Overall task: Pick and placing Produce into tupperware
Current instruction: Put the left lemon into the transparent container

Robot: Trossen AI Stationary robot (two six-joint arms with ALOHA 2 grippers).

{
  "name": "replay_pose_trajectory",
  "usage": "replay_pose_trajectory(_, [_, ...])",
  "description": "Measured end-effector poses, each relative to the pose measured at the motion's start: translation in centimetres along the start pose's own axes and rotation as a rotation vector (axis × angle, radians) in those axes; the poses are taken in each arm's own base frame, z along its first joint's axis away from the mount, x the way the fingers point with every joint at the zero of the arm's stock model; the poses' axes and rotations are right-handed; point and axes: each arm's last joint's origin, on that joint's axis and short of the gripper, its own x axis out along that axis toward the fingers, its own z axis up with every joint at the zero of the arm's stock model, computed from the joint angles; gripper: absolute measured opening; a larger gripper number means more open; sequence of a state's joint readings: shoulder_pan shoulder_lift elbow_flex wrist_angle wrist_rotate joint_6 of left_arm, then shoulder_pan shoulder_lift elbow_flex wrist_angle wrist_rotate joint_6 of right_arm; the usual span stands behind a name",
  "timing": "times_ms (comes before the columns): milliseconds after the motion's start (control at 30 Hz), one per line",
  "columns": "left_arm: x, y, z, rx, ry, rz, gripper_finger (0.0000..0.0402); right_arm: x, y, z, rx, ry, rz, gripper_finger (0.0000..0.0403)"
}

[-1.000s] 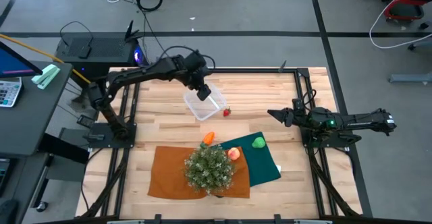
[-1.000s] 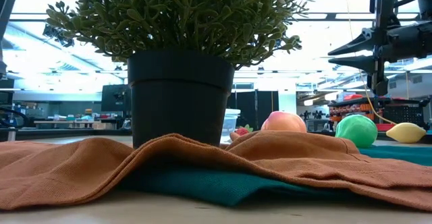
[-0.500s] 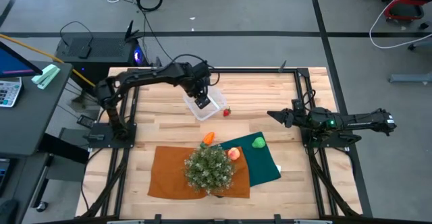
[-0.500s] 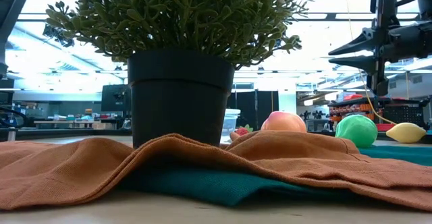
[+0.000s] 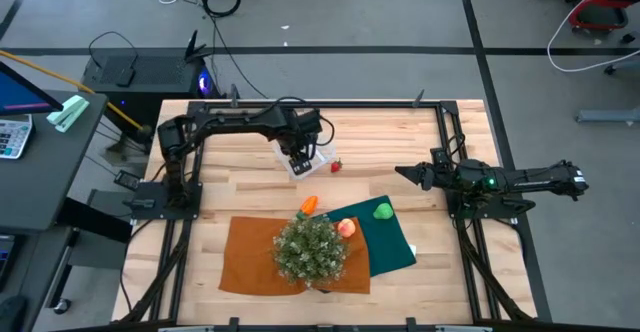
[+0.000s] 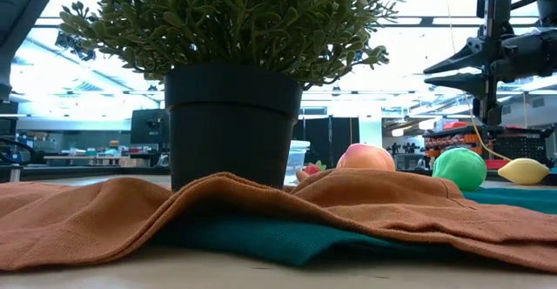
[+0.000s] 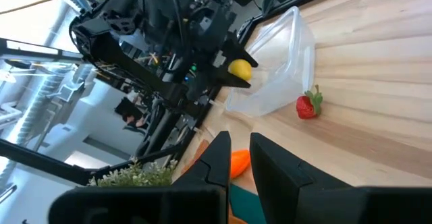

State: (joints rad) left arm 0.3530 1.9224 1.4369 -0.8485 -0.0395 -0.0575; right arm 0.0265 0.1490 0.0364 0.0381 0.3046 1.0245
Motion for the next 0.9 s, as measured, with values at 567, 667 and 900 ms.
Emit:
replay_pose_trajectory(567, [2.1, 0.5, 0.0, 0.025, 0.050, 0.093, 0.0217, 0.0, 0.0, 0.0, 0.008, 0.001, -0.001, 0.0028])
replay_pose_trajectory(667, [2.4, 0.4, 0.2, 0.025, 0.042, 0.093, 0.0229, 0.0, 0.0, 0.0, 0.011, 0.001, -0.001, 0.0028])
replay_pose_trajectory(900, [3.5, 0.5, 0.0, 0.027, 0.072, 0.097, 0.0225, 0.1, 0.0, -0.1, 0.020, 0.004, -0.005, 0.0028])
